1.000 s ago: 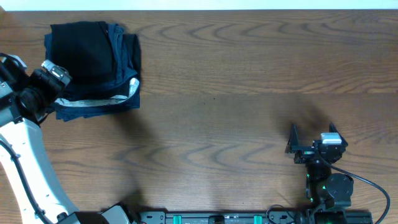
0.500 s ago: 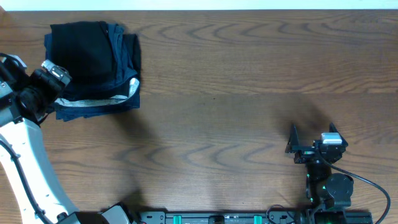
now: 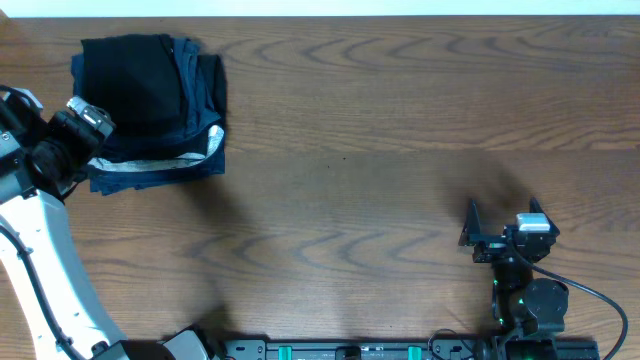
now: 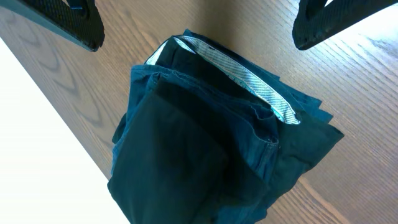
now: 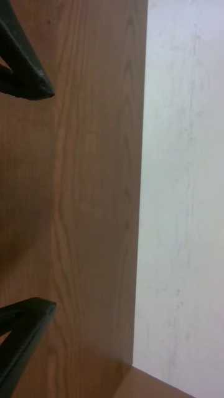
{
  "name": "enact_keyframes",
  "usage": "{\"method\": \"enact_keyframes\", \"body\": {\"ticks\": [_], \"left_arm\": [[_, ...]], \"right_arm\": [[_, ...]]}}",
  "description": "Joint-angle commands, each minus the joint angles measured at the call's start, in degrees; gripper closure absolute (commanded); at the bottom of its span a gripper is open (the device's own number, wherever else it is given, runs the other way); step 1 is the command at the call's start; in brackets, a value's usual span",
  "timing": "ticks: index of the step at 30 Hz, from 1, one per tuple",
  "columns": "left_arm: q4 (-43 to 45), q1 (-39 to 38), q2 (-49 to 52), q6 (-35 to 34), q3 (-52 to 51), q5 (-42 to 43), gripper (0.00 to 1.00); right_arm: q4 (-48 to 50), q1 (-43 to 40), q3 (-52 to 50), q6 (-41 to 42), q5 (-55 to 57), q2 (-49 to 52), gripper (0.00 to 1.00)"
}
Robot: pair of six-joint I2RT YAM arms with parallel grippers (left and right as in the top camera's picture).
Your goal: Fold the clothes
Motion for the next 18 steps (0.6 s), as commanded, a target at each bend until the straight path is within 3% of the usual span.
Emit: {"method": "enact_keyframes", "body": {"ticks": [1,11,18], "left_arm": [[0.0,0.2,0.1,0.7,0.0,-0.5,0.02],[0.0,-1.5,-5.8,0.7,-0.8,-0.5,0.02],[0.0,-11.8,-17.7,0.7,-1.8,-0.5,0.02]], "right_arm": [[-0.2,-0.7,-0.1,0.8,1.0,-0.4,0.01],[-0.2,-0.7,-0.1,0.8,1.0,-0.4,0.01],[-0.2,-0.7,-0.1,0.8,1.0,-0.4,0.01]]}}
